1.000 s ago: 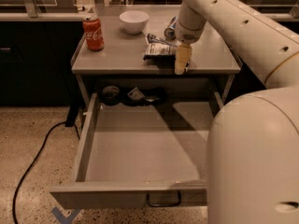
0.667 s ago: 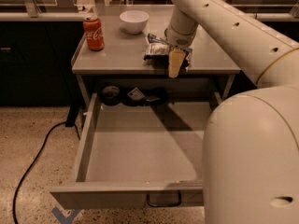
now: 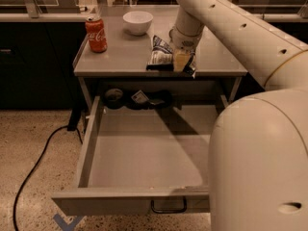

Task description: Place blue chip bag into top drawer

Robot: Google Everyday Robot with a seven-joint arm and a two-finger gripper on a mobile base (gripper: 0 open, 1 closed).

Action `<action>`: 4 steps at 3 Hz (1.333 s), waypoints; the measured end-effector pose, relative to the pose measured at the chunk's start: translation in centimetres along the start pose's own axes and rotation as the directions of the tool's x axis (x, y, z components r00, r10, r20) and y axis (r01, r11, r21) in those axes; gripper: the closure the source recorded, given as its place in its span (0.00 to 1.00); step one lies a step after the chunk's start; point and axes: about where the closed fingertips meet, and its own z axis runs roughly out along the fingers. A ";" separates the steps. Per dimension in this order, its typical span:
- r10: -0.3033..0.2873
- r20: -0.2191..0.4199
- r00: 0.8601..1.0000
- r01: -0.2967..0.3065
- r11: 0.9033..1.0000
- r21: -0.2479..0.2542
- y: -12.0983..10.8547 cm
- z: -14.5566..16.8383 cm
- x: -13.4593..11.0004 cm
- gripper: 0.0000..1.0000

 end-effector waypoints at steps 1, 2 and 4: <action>-0.006 0.046 0.999 0.007 1.000 -0.020 1.2 -0.5 -0.6 0.88; -0.005 0.098 0.995 0.007 1.000 -0.024 3.9 -3.3 -1.2 1.00; 0.027 0.186 0.982 -0.008 0.995 -0.104 11.0 -8.3 -2.7 1.00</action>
Offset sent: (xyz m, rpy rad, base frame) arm -0.1098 0.0130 0.0434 0.1408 0.0263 0.0765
